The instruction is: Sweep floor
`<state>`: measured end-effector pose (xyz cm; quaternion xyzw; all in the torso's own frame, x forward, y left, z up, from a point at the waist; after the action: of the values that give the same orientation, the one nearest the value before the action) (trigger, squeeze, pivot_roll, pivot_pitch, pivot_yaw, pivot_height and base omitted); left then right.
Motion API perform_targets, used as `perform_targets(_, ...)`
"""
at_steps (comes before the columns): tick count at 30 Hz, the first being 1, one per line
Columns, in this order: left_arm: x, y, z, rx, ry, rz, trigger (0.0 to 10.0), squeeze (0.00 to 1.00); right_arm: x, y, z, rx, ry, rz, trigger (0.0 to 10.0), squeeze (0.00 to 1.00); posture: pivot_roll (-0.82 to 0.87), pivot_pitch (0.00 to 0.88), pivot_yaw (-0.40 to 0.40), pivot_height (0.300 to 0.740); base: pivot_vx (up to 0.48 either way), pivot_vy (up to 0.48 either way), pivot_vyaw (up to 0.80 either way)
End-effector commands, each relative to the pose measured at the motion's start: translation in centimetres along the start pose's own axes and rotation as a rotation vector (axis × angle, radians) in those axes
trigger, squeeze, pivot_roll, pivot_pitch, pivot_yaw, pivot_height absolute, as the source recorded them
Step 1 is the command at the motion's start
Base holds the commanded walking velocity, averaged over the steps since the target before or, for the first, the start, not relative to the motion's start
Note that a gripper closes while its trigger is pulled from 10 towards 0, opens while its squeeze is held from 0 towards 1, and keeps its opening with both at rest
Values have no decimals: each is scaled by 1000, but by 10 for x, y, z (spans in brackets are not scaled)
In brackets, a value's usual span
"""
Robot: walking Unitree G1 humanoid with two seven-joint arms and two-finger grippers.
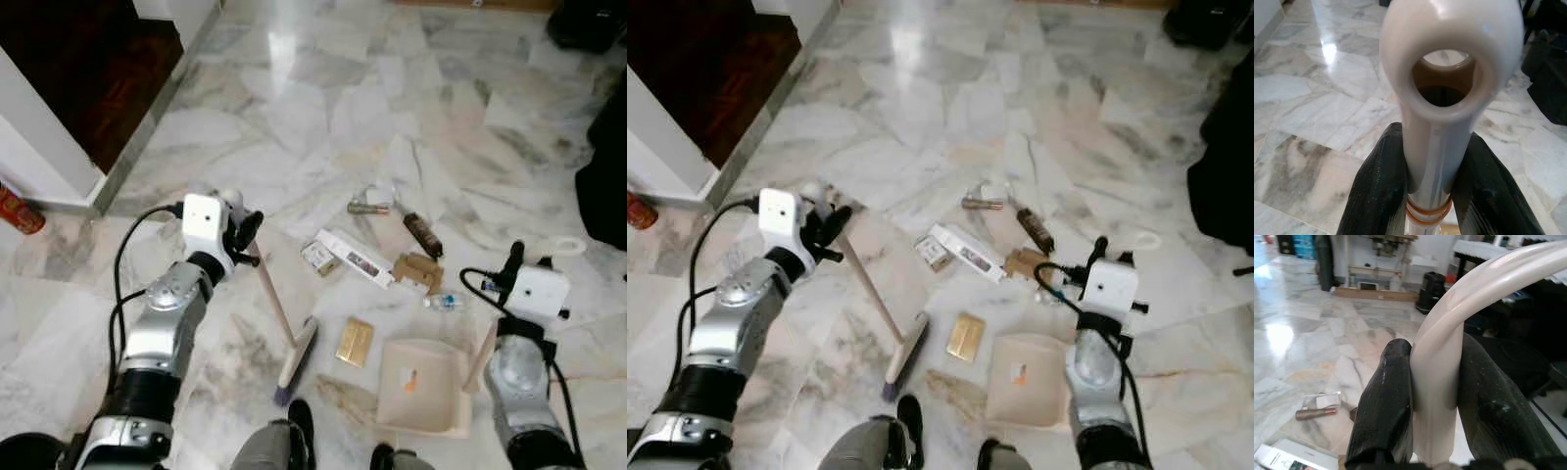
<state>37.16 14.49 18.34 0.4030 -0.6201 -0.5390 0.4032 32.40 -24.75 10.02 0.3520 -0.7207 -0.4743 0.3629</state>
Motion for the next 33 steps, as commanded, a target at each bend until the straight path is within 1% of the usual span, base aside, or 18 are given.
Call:
perform_targets(1, -2, 2, 6, -19, -10, 24, 10000, 0, -4, -19, 17, -72, 25, 30, 10000, 0, 282, 371, 103, 740, 0, 0, 0)
perform_targets(5, 3, 3, 7, -42, -41, 77, 10000, 0, -8, -23, 25, -84, 34, 28, 10000, 0, 284, 394, 112, 740, 0, 0, 0)
perform_targets(6, 3, 3, 7, -42, -41, 77, 10000, 0, -8, -23, 25, -84, 34, 28, 10000, 0, 284, 394, 112, 740, 0, 0, 0)
perform_targets(7, 8, 0, 7, -76, -72, 123, 10000, 0, -9, -24, 27, -86, 34, 27, 10000, 0, 277, 401, 112, 740, 0, 0, 0)
perform_targets(10, 17, -2, 7, -110, -128, 169, 10000, 0, -10, -25, 29, -85, 38, 28, 10000, 0, 273, 404, 112, 740, 0, 0, 0)
perform_targets(13, 35, -2, 7, -147, -237, 218, 10000, 0, -8, -25, 28, -83, 37, 32, 10000, 0, 268, 405, 112, 740, 0, 0, 0)
perform_targets(16, 42, -1, 8, -158, -283, 243, 10000, 0, -6, -26, 27, -85, 32, 34, 10000, 0, 265, 403, 115, 740, 0, 0, 0)
perform_targets(19, 47, 4, 11, -160, -339, 279, 10000, 0, -6, -25, 25, -85, 28, 34, 10000, 0, 263, 398, 116, 740, 0, 0, 0)
perform_targets(21, 48, 8, 13, -160, -358, 263, 10000, 0, -6, -25, 25, -85, 26, 34, 10000, 0, 263, 398, 116, 740, 0, 0, 0)
perform_targets(23, 43, 15, 16, -159, -372, 231, 10000, 0, -8, -26, 26, -90, 31, 34, 10000, 0, 265, 393, 114, 740, 0, 0, 0)
perform_targets(24, 42, 16, 16, -160, -373, 228, 10000, 0, -8, -26, 25, -92, 31, 34, 10000, 0, 266, 392, 114, 740, 0, 0, 0)
perform_targets(28, 39, 44, 21, -98, -439, 262, 10000, 0, -10, -27, 25, -99, 38, 33, 10000, 0, 273, 382, 113, 740, 0, 0, 0)
perform_targets(30, 35, 60, 23, -50, -448, 239, 10000, 0, -10, -27, 25, -102, 40, 33, 10000, 0, 273, 380, 113, 740, 0, 0, 0)
perform_targets(33, 30, 67, 21, -31, -423, 189, 10000, 0, -10, -27, 24, -103, 40, 33, 10000, 0, 276, 375, 112, 740, 0, 0, 0)
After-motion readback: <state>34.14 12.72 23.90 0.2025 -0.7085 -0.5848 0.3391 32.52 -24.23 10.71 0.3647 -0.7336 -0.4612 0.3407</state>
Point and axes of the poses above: a point about 5 cm out from each wrist's last joint towards the gripper, its own z axis pointing back from the gripper into the wrist, its own y axis along the axis of the wrist's last joint, x = y × z, the point moved 3 cm from there along -z, pointing out of the wrist towards the gripper, and after that the axes turned 4 degrees about z, right-handed, at the moved point
